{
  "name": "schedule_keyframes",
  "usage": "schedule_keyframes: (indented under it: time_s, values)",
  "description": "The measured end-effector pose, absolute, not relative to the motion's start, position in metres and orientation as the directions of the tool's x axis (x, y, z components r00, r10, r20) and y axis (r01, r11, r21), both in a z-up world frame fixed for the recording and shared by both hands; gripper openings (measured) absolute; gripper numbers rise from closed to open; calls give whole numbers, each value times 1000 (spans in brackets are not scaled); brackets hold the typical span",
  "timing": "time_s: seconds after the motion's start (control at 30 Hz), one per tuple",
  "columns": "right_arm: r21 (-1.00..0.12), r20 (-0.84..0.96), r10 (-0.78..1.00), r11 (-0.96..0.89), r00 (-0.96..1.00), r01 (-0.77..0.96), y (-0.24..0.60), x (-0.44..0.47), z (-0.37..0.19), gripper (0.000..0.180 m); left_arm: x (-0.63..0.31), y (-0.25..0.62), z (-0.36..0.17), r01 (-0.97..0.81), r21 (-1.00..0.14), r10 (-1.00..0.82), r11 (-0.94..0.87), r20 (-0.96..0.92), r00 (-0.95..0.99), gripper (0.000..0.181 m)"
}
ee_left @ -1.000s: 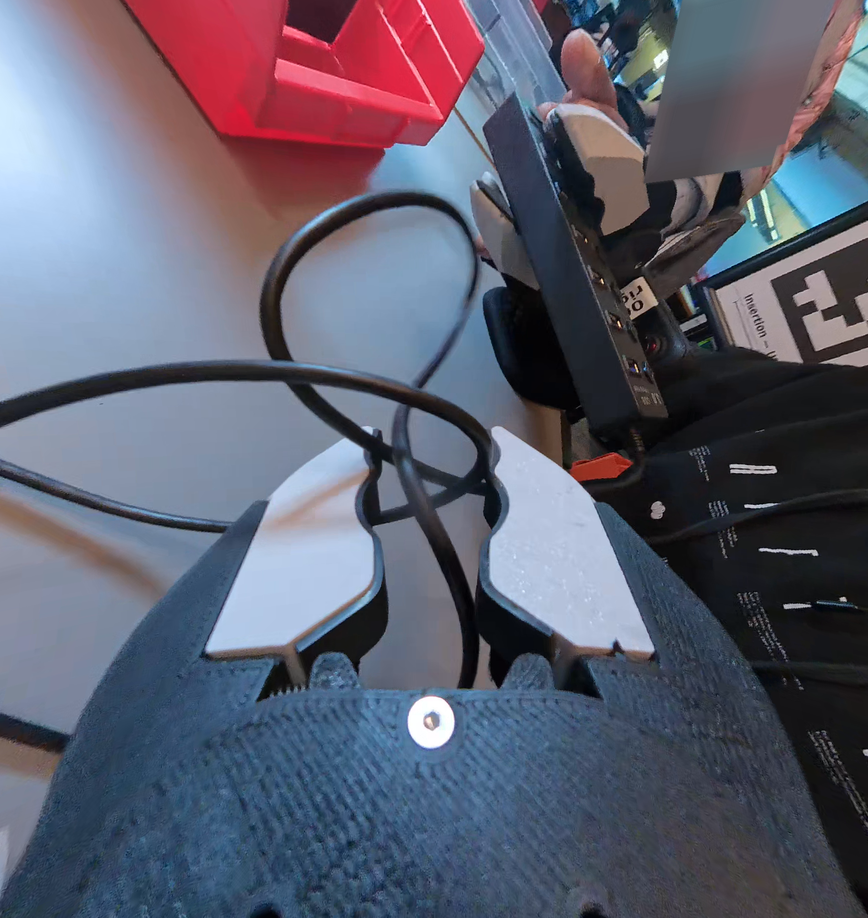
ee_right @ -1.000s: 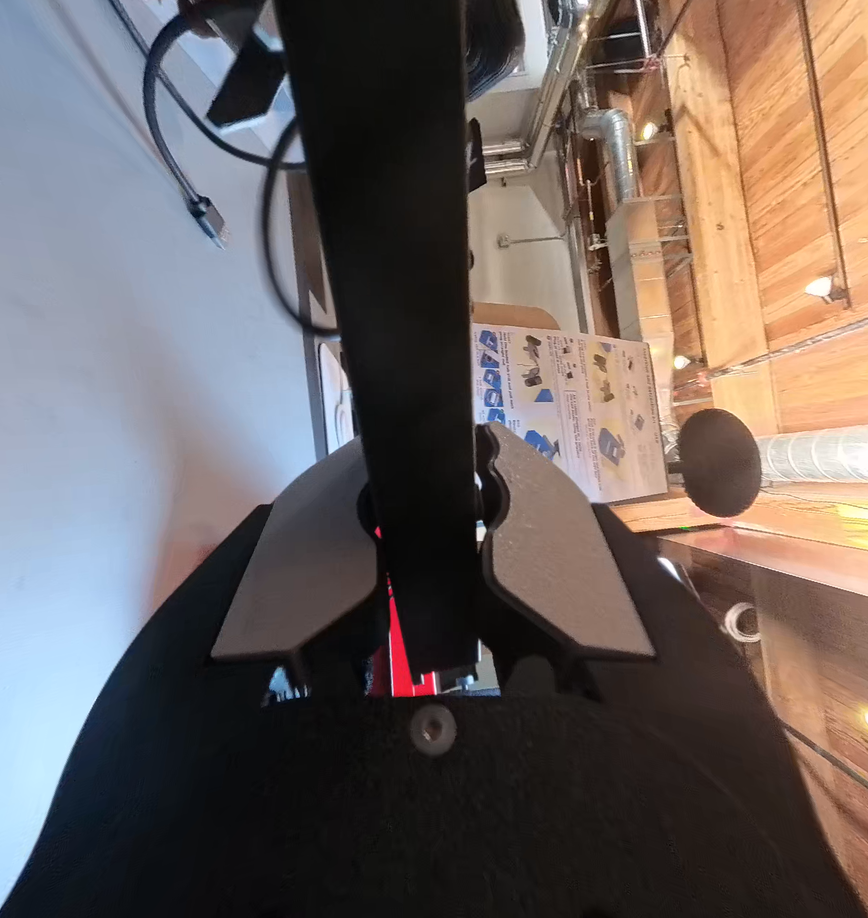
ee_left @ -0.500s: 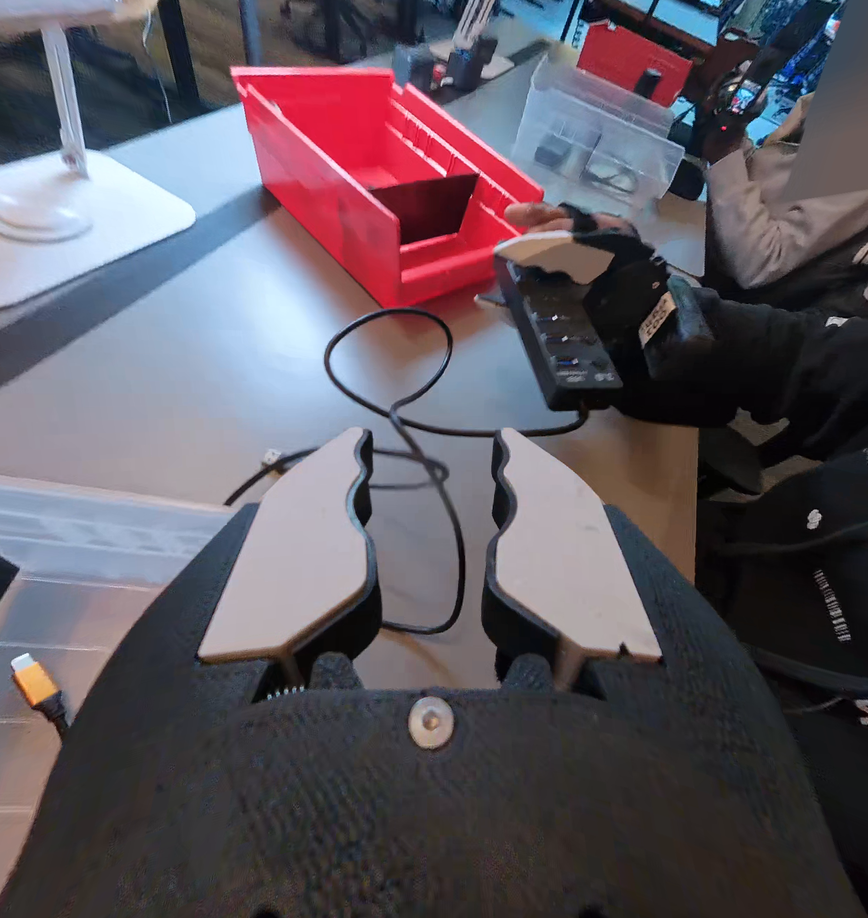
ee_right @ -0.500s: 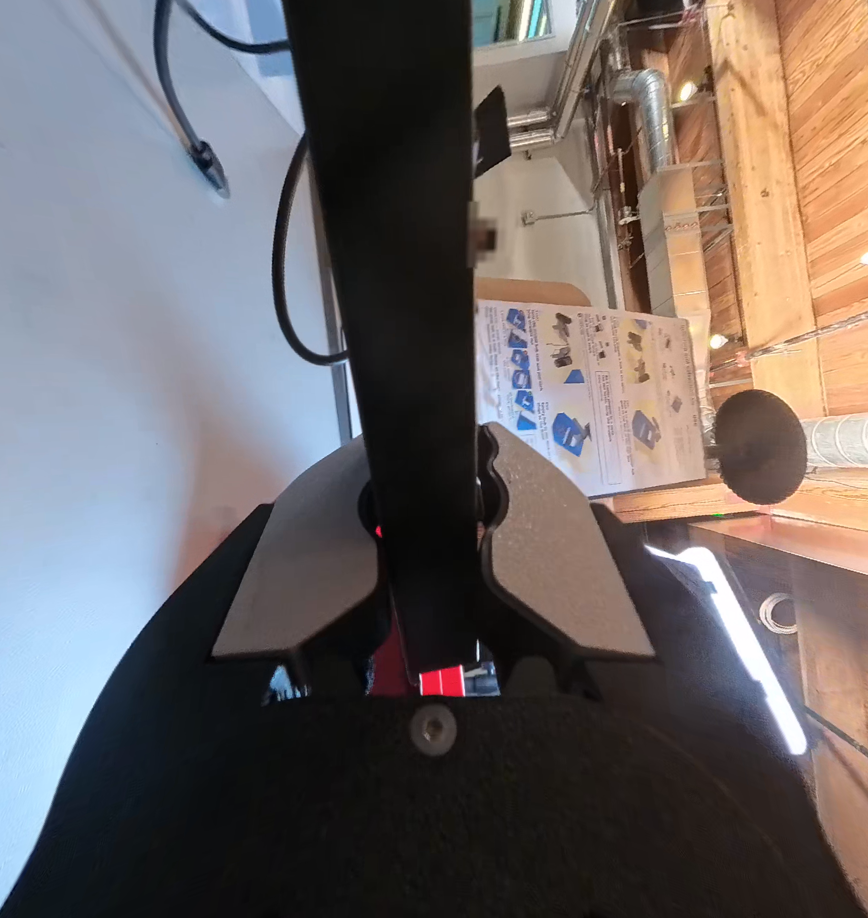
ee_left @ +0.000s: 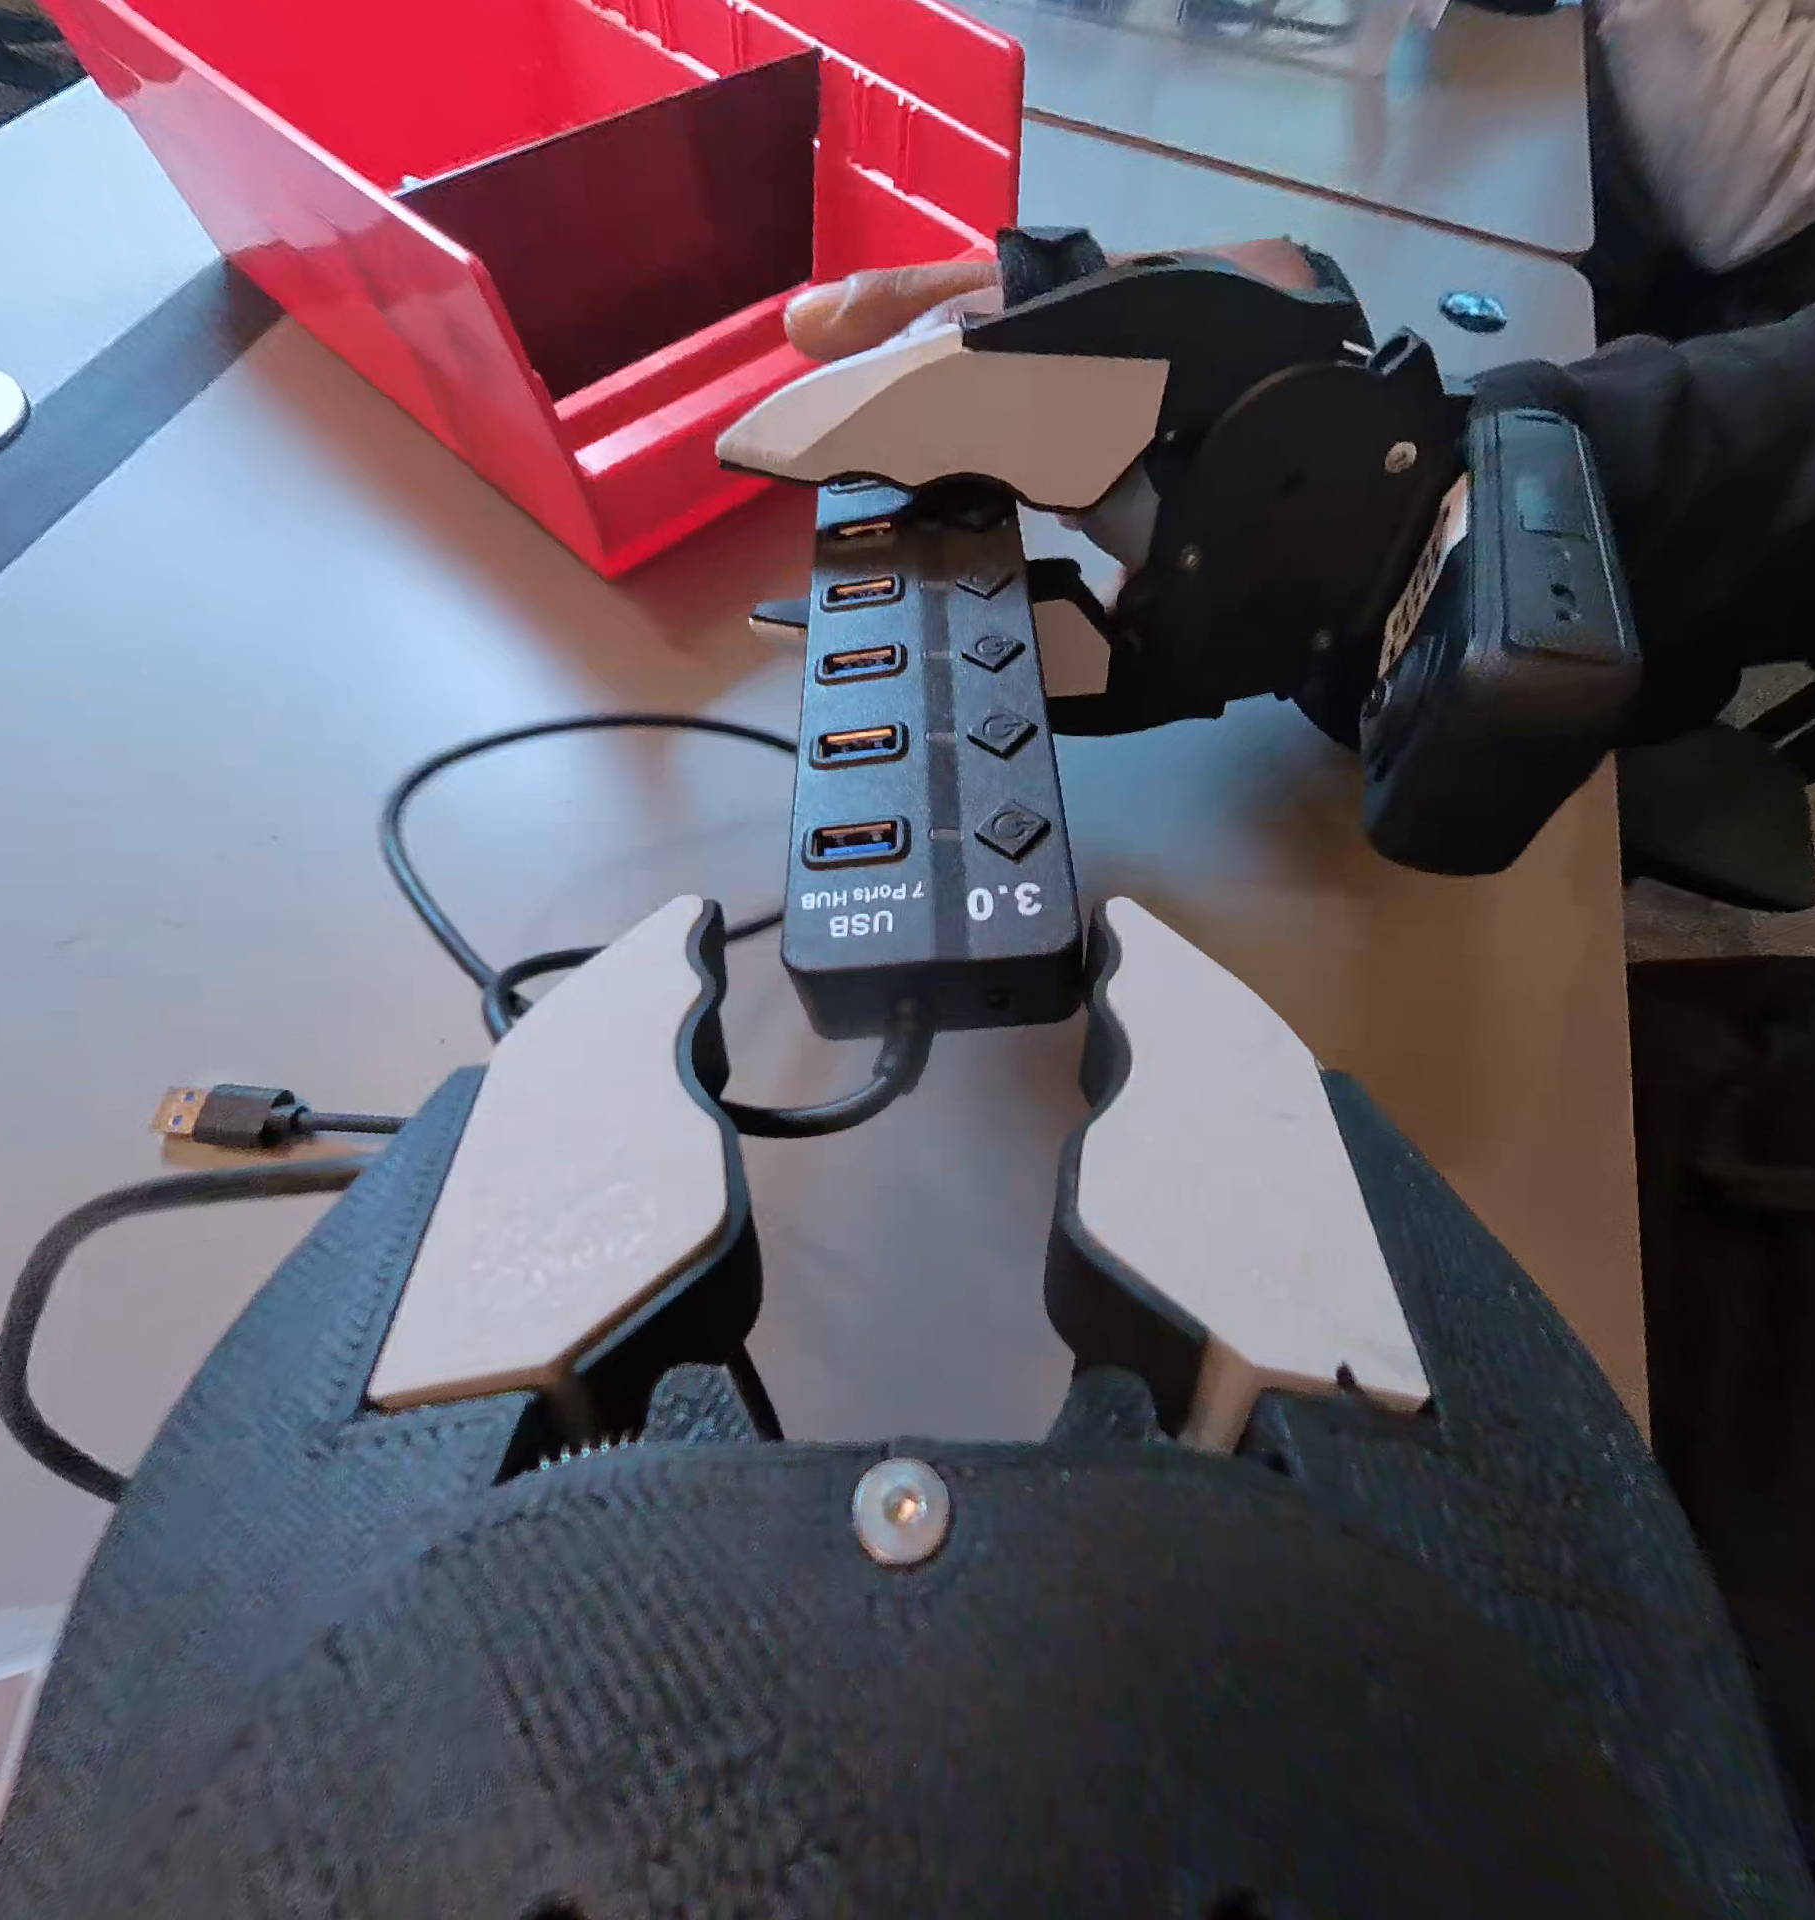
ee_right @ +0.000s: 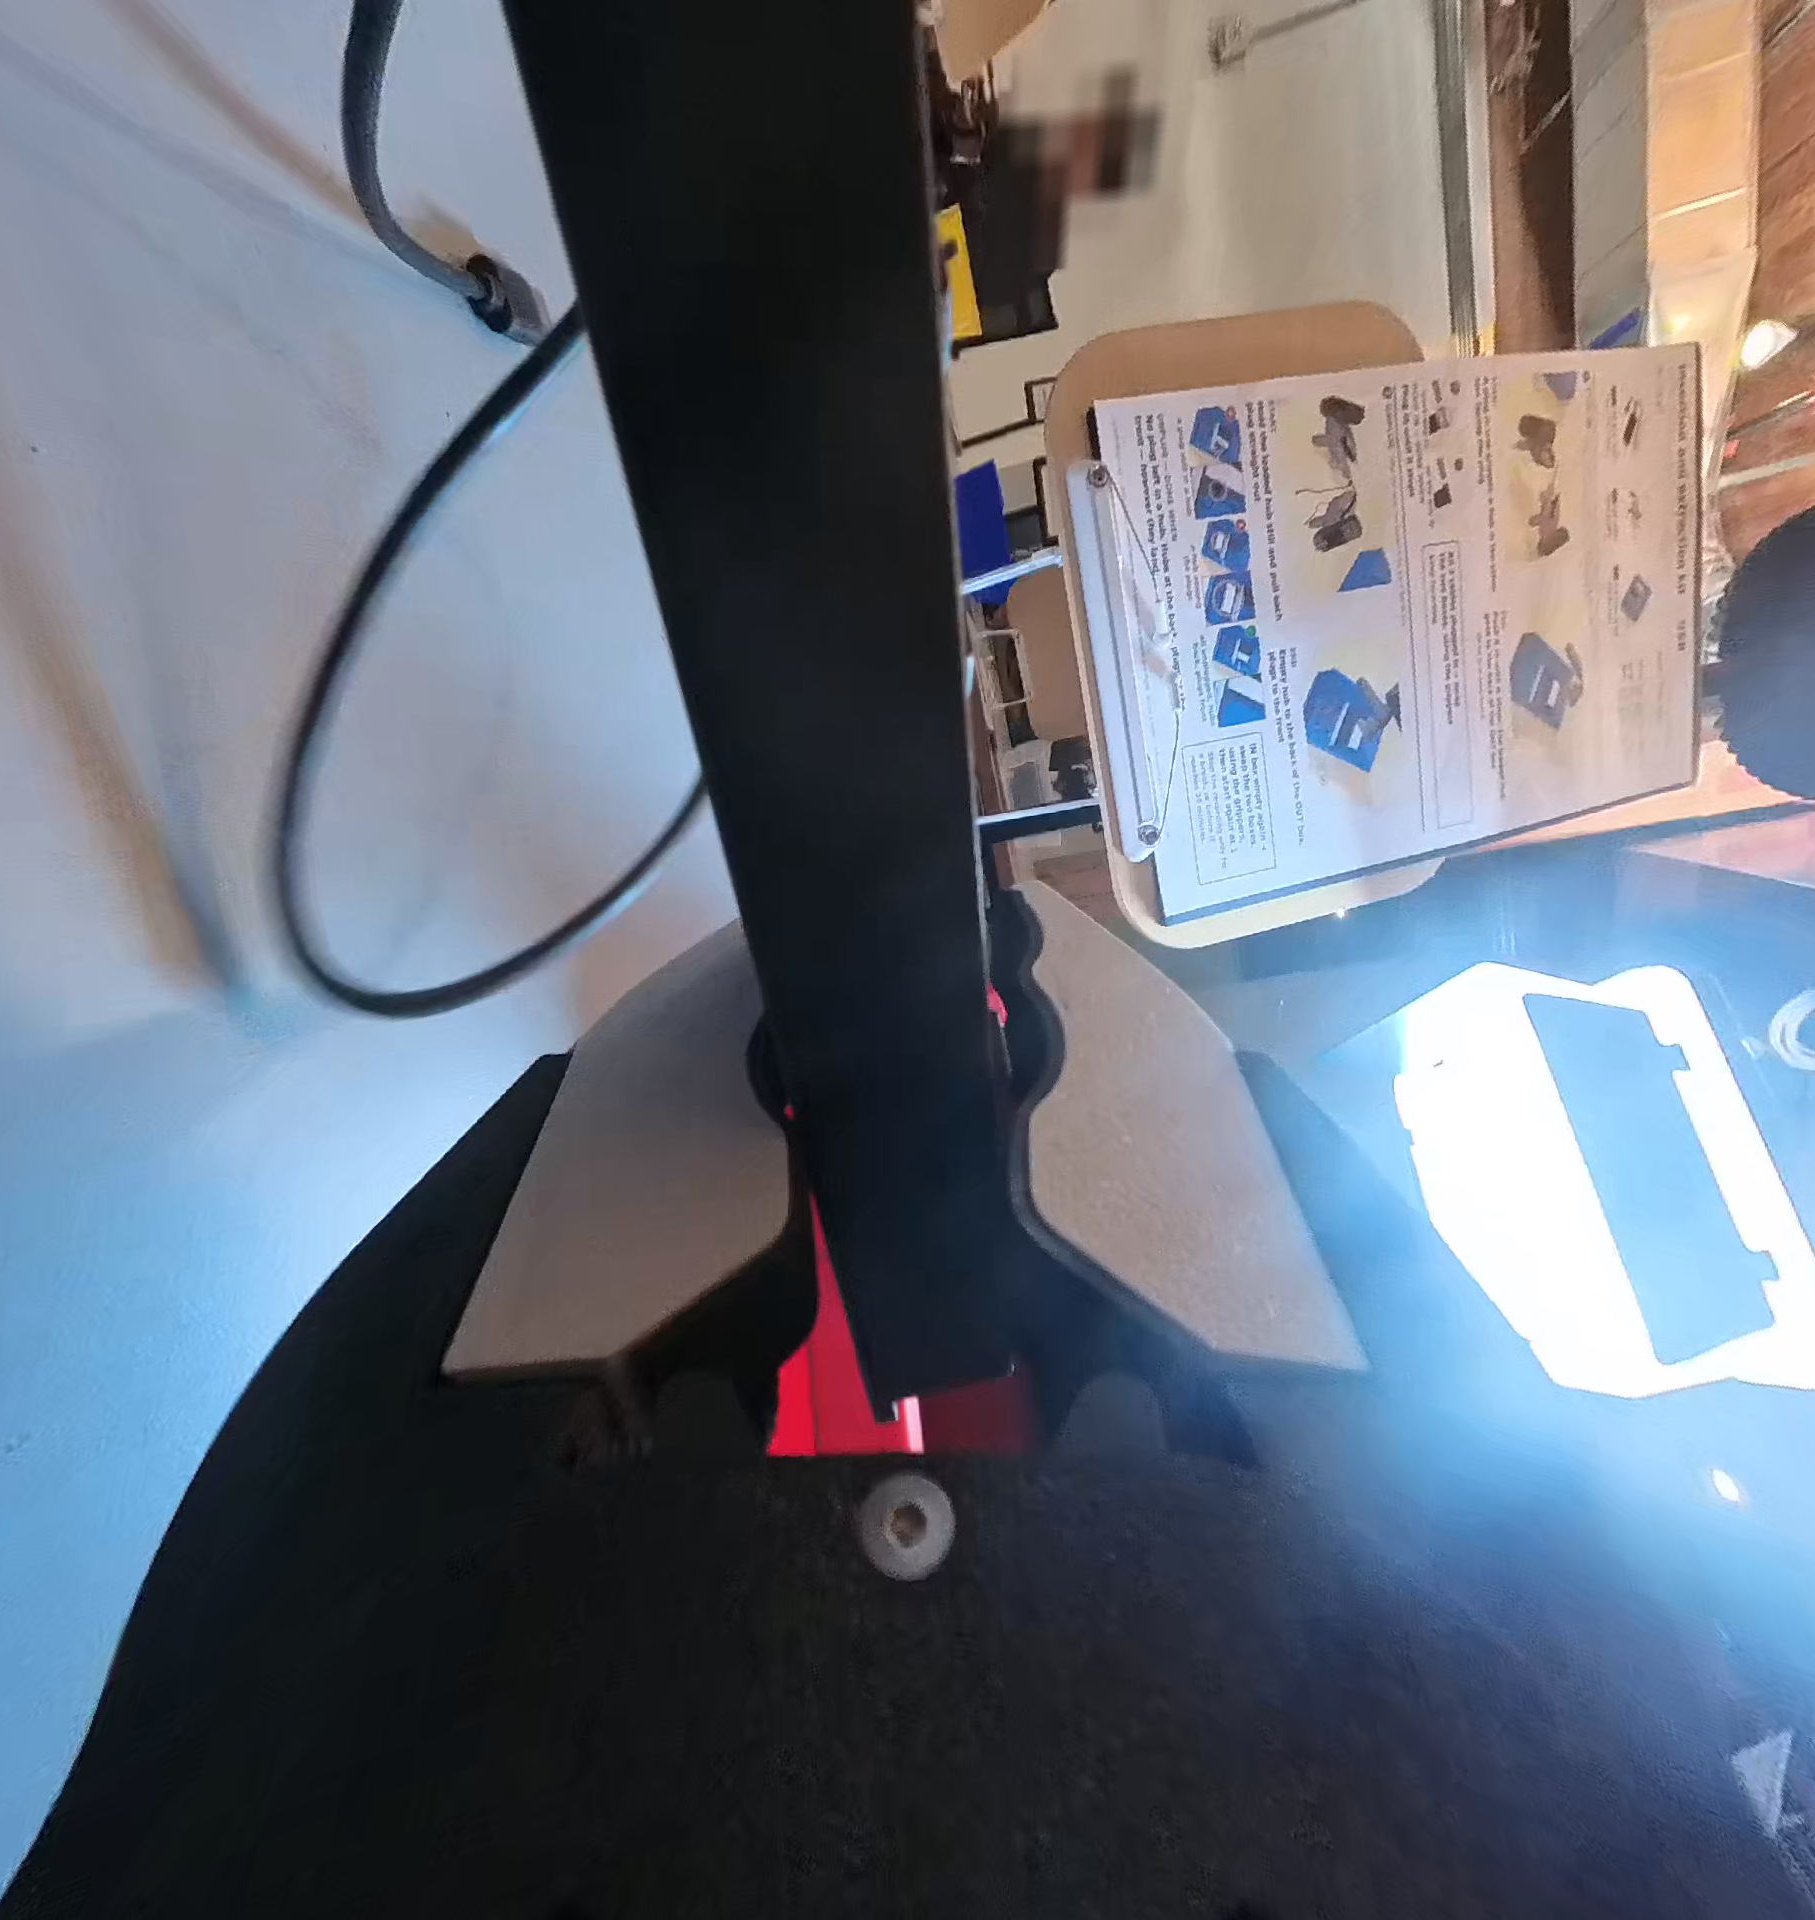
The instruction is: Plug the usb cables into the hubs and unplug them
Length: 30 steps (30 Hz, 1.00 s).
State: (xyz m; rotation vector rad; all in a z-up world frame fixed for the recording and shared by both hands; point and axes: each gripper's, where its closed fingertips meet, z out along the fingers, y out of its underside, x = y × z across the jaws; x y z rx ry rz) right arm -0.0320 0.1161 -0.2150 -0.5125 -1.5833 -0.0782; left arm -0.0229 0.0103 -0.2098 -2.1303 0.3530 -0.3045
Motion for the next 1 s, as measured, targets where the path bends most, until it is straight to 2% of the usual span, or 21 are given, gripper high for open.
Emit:
schedule_keyframes:
  time_s: [0.17, 0.27, 0.3, 0.37, 0.5, 0.6, 0.63, 0.73, 0.77, 0.9, 1.0]
  values:
    - [-283, 948, 316, 885, -29, 369, 110, -33, -225, 36, -19, 10, -210, -127, -866, -433, -484, 111, 895, 62]
    - [-302, 915, 360, 910, -182, 284, 89, -34, -243, 34, -18, 4, -203, -183, -874, -489, -450, 70, 870, 57]
    - [-334, 887, 396, 905, -237, 265, 81, -33, -249, 37, -21, 1, -205, -243, -859, -500, -451, 17, 866, 57]
    - [-391, 813, 464, 883, -352, 261, 70, -28, -259, 58, -25, -6, -205, -320, -842, -521, -434, -55, 852, 56]
    - [-613, 592, 618, 762, -517, 209, 38, -14, -254, 71, -26, -20, -200, -472, -800, -587, -369, -193, 786, 56]
    - [-697, 502, 646, 696, -575, 173, 21, -12, -245, 81, -10, -30, -194, -533, -793, -662, -295, -232, 713, 56]
    - [-704, 487, 639, 691, -595, 166, 14, -12, -247, 82, -3, -32, -193, -548, -792, -684, -269, -244, 688, 56]
    - [-676, 489, 580, 724, -652, 136, 0, -9, -256, 64, 9, -35, -189, -571, -794, -707, -209, -281, 650, 56]
    - [-691, 471, 588, 709, -657, 140, -1, -8, -255, 59, 8, -35, -186, -555, -807, -700, -202, -277, 658, 56]
    - [-851, 319, 725, 503, -611, 152, 4, -12, -231, 58, -23, -21, -152, -380, -915, -529, -133, -259, 808, 56]
    - [-920, 238, 809, 365, -537, 143, 18, -16, -214, 58, -47, -22, -121, -165, -984, -457, -60, -120, 881, 58]
